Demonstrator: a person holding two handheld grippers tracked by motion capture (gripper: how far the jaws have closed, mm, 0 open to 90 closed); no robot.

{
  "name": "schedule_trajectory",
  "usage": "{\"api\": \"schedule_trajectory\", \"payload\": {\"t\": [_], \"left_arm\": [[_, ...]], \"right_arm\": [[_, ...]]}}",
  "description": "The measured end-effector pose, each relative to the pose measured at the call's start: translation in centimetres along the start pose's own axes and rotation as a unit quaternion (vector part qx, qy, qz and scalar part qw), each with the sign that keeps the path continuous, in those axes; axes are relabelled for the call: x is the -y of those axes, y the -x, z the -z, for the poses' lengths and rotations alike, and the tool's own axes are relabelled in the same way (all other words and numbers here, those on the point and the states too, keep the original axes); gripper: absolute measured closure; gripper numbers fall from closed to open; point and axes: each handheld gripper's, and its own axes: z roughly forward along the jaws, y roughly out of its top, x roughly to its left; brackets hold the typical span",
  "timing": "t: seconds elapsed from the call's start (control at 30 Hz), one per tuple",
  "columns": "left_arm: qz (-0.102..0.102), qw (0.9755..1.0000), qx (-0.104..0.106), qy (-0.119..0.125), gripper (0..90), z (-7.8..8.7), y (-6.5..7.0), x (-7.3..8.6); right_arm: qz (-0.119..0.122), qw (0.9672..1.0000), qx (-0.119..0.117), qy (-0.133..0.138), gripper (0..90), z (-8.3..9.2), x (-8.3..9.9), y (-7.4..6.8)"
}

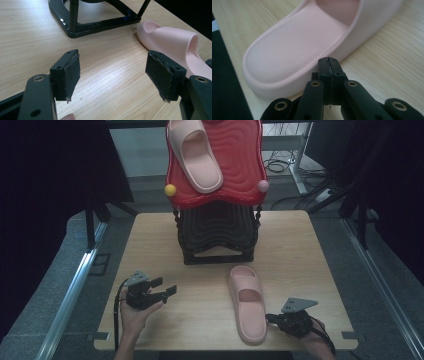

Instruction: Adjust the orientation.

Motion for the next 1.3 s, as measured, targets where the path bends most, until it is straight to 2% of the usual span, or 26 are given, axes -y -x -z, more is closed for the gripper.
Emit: {"api": "schedule_trajectory", "payload": {"t": [0.3, 0.37, 0.63, 0.77, 0.97, 1.07, 1.13, 1.17, 1.23, 1.3], "left_arm": [[0.000, 1.0000, 0.002, 0.001, 28.0, 0.1, -0.1, 0.0], [0.003, 1.0000, 0.001, 0.001, 28.0, 0.1, -0.1, 0.0], [0.001, 1.0000, -0.004, -0.003, 27.7, 0.1, -0.2, 0.0], [-0.001, 1.0000, -0.003, -0.001, 27.6, 0.2, -0.2, 0.0], [-0.003, 1.0000, 0.001, -0.003, 27.5, 0.1, 0.1, 0.1], [-0.007, 1.0000, 0.003, -0.005, 27.6, 0.0, 0.3, 0.1], [-0.008, 0.9999, 0.004, -0.008, 27.6, -0.2, 0.4, 0.2], [-0.009, 0.9999, 0.004, -0.010, 27.5, -0.3, 0.5, 0.2], [-0.013, 0.9998, 0.005, -0.011, 27.6, -0.5, 0.7, 0.2], [-0.016, 0.9998, 0.007, -0.012, 27.6, -0.6, 0.9, 0.2]], "right_arm": [[0.039, 0.9987, -0.030, -0.011, 89.8, -2.9, -2.3, -3.2], [0.059, 0.9974, -0.033, -0.022, 89.8, -3.8, -3.2, -3.8], [0.095, 0.9936, -0.047, -0.038, 89.8, -7.4, -5.7, -5.8], [0.098, 0.9934, -0.048, -0.035, 89.8, -7.4, -5.8, -6.1], [0.058, 0.9980, -0.022, 0.001, 89.7, -4.6, -4.7, -4.3], [0.037, 0.9991, -0.004, 0.018, 89.6, -2.9, -3.2, -3.0], [0.009, 0.9994, 0.016, 0.030, 87.9, -1.7, -2.1, -1.8], [-0.008, 0.9989, 0.029, 0.035, 84.6, -1.1, -1.6, -1.0], [-0.046, 0.9968, 0.053, 0.037, 71.6, -0.2, -0.8, 0.6], [-0.064, 0.9939, 0.077, 0.046, 63.7, 0.6, -0.1, 1.9]]}}
